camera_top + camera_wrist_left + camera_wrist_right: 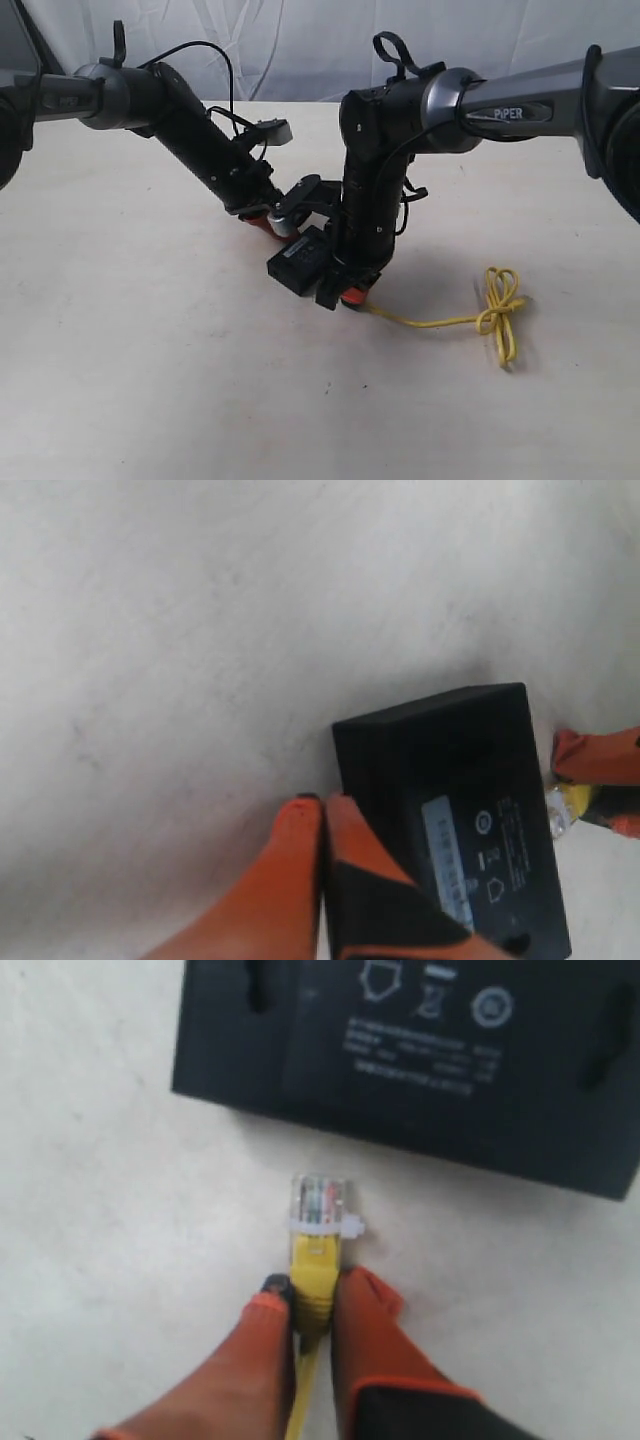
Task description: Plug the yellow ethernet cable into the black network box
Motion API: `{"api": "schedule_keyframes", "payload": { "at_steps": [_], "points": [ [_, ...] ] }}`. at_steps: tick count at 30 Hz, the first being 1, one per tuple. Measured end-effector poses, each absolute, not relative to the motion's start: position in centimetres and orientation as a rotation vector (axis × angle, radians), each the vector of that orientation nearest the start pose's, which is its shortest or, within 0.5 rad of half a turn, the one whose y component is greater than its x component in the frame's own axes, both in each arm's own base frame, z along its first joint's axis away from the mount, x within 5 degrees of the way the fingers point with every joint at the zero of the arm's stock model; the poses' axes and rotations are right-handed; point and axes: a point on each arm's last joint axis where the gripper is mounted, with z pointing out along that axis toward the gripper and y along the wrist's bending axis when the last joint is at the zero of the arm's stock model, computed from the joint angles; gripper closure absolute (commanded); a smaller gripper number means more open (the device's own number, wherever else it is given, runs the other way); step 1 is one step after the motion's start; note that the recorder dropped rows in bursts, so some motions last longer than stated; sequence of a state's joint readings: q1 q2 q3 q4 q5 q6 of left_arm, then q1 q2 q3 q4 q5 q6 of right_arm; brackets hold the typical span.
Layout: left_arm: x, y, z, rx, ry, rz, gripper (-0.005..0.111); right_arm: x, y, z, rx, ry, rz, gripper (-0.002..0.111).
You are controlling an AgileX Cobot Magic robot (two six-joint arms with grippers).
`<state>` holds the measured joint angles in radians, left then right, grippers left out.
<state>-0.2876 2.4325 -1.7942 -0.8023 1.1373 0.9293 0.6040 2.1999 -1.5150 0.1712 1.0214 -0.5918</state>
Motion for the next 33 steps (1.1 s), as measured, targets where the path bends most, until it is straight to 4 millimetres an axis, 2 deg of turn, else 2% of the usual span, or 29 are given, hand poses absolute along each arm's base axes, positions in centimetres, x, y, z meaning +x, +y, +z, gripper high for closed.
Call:
{"api": "schedule_keyframes", "payload": {
  "at_steps": [6,14,21,28,33],
  "points": [
    [42.9,-19.0,9.7,1.235,2.537,-1.052,0.107,33.6,24.1,12.0,-1.608,2.729,0.306,0.109],
    [43.1,-18.7,9.4,1.455,2.387,-0.952,0.107,33.4,23.9,13.6,-1.654,2.687,0.326,0.109],
    [43.6,-17.5,9.5,1.61,2.221,-0.9,0.107,33.3,24.0,13.7,-1.649,2.689,0.349,0.109],
    [43.6,-17.3,9.5,1.645,2.173,-0.897,0.107,33.5,24.1,13.4,-1.634,2.677,0.356,0.109],
    [43.6,-17.3,9.5,1.668,2.144,-0.89,0.107,33.8,23.8,13.3,-1.677,2.646,0.268,0.109]
  ]
}}
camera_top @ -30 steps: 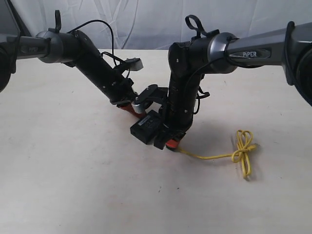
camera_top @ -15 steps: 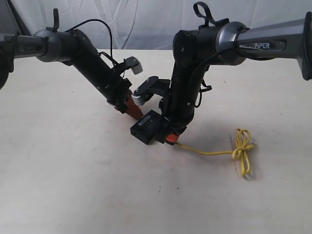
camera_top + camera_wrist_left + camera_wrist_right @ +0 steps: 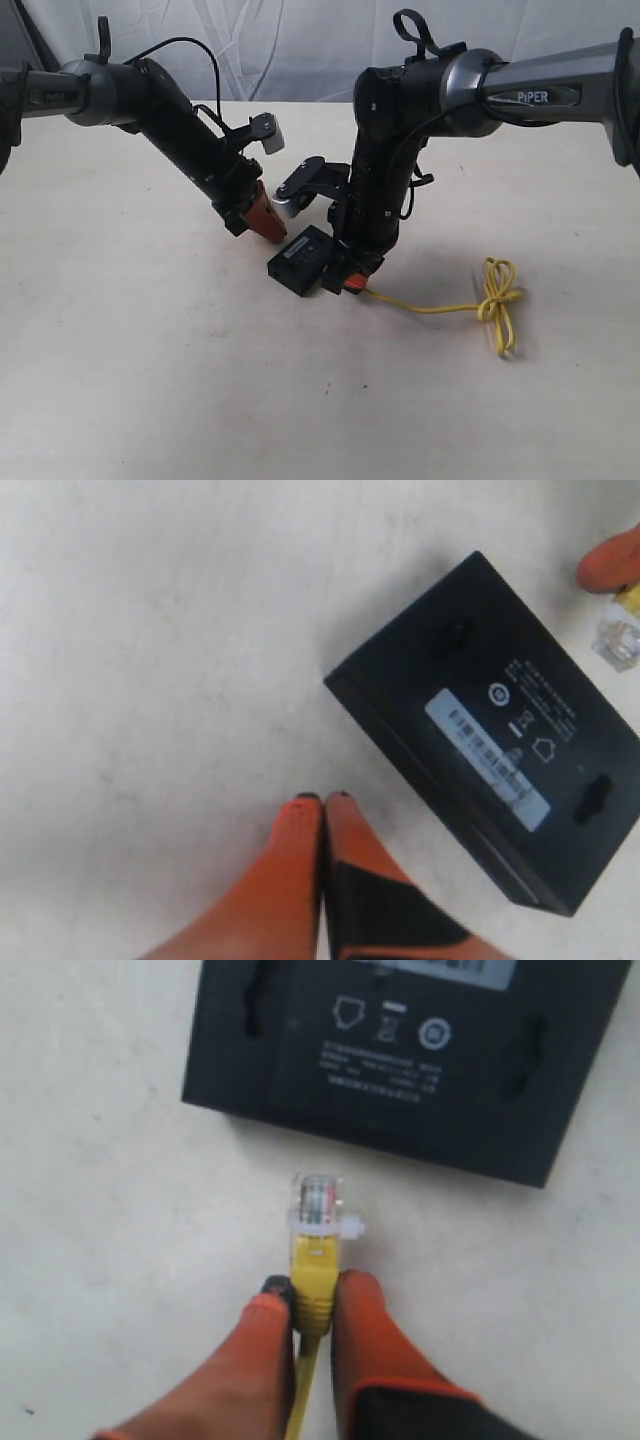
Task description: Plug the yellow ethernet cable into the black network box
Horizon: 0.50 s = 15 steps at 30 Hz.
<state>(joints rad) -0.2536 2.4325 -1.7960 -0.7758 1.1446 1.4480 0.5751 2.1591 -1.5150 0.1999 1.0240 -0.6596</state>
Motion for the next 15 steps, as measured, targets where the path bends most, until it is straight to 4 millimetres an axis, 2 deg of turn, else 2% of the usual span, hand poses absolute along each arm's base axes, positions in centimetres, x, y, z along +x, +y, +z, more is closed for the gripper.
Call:
{"api": "schedule_keyframes", "payload": {
  "at_steps": [9,15],
  "points": [
    [43.7,-17.4,9.6,1.716,2.074,-0.868,0.107,34.1,23.8,13.1,-1.671,2.622,0.25,0.109],
    [43.7,-17.6,9.6,1.725,2.063,-0.863,0.107,34.1,23.8,11.8,-1.682,2.648,0.25,0.109]
  ]
}}
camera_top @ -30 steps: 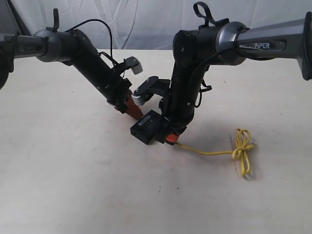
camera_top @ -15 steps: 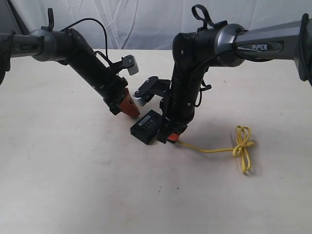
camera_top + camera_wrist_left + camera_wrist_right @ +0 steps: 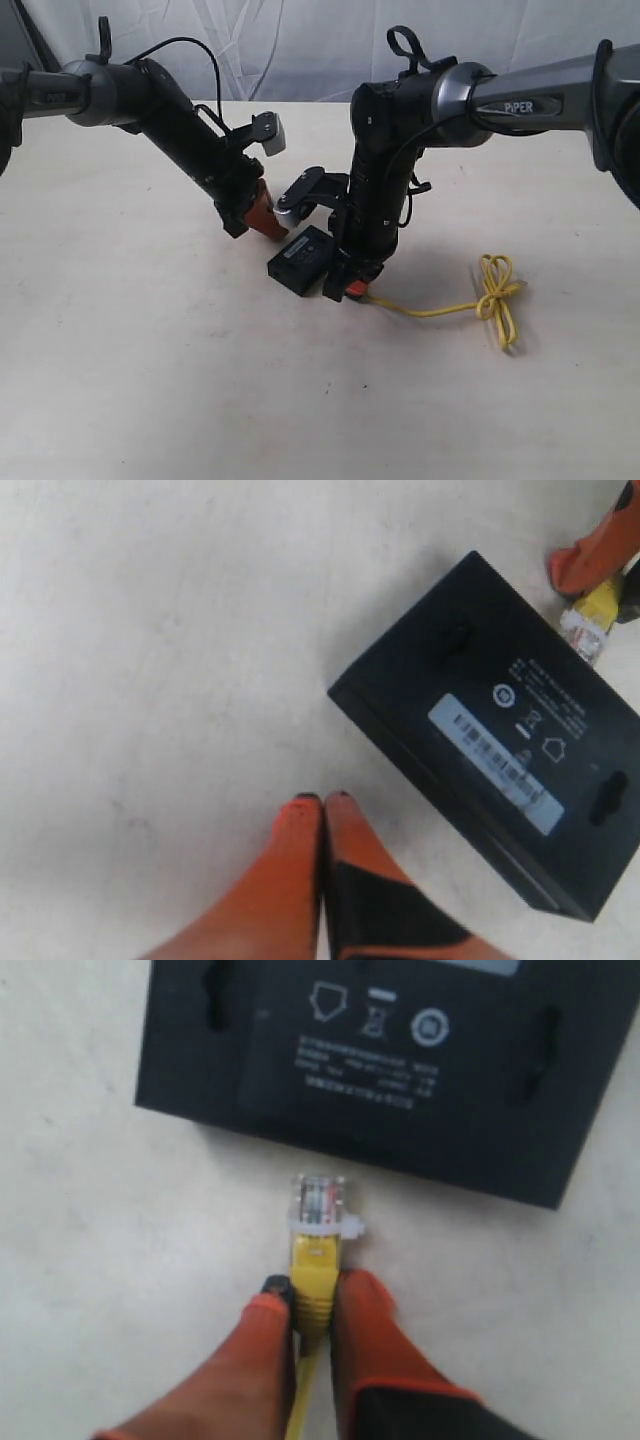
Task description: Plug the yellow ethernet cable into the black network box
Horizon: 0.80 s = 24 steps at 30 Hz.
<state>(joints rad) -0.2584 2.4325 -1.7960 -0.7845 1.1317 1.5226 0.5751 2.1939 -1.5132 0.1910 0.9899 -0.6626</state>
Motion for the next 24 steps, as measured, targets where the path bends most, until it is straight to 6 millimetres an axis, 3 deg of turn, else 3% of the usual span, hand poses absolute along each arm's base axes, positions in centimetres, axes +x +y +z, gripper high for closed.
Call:
{"api": "schedule_keyframes", "payload": {
  "at_steps": [24],
  "points": [
    [43.6,-18.7,8.5,1.645,2.062,-0.968,0.107,34.4,24.0,11.8,-1.636,2.641,0.247,0.109]
  ]
}}
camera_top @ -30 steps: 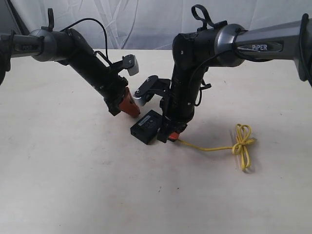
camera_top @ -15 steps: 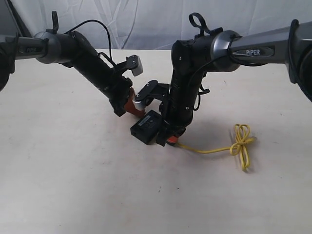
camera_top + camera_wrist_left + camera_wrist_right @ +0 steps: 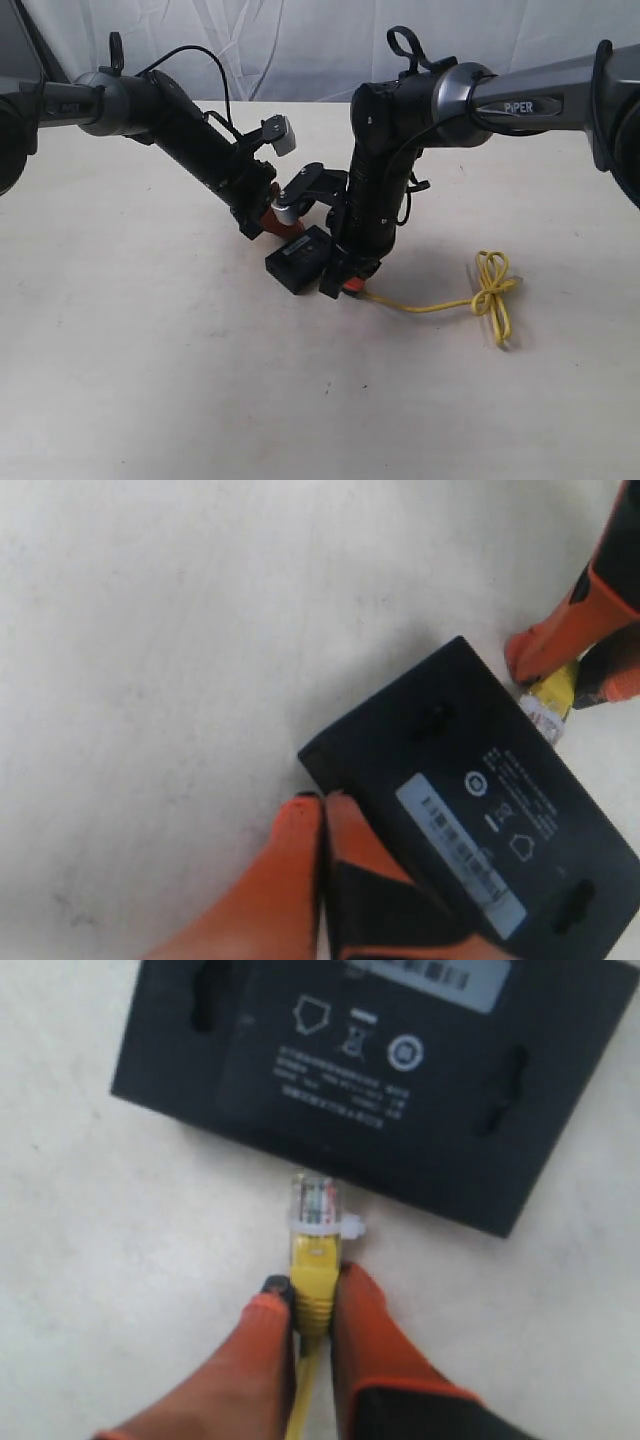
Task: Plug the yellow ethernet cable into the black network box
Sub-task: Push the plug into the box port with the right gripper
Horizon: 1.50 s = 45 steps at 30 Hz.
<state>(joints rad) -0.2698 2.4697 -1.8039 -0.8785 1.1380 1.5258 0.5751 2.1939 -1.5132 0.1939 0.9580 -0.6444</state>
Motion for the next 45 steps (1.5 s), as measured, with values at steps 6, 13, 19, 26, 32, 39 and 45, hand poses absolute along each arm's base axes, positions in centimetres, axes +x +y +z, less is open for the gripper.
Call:
{"api": "schedule_keyframes", "payload": {
  "at_steps": [6,13,19,26,32,39,45],
  "points": [
    [43.5,-18.7,8.5,1.652,2.06,-0.983,0.107,34.4,24.1,11.8,-1.572,2.675,0.268,0.109],
    [43.5,-18.7,8.5,1.652,2.06,-0.983,0.107,34.2,24.5,11.9,-1.518,2.689,0.337,0.109],
    [43.5,-18.7,8.5,1.653,2.06,-0.985,0.107,34.3,24.5,11.9,-1.495,2.699,0.33,0.109],
    [43.4,-18.6,8.5,1.658,2.079,-0.991,0.107,34.4,24.3,11.9,-1.493,2.705,0.3,0.109],
    [43.4,-18.5,8.4,1.664,2.084,-0.985,0.107,34.3,24.2,11.8,-1.503,2.711,0.288,0.109],
    [43.7,-17.6,8.4,1.642,2.1,-0.977,0.107,34.1,24.1,11.8,-1.524,2.736,0.287,0.109],
    [43.7,-17.4,8.4,1.656,2.107,-0.969,0.107,33.8,24.3,11.9,-1.497,2.767,0.353,0.109]
  ]
}}
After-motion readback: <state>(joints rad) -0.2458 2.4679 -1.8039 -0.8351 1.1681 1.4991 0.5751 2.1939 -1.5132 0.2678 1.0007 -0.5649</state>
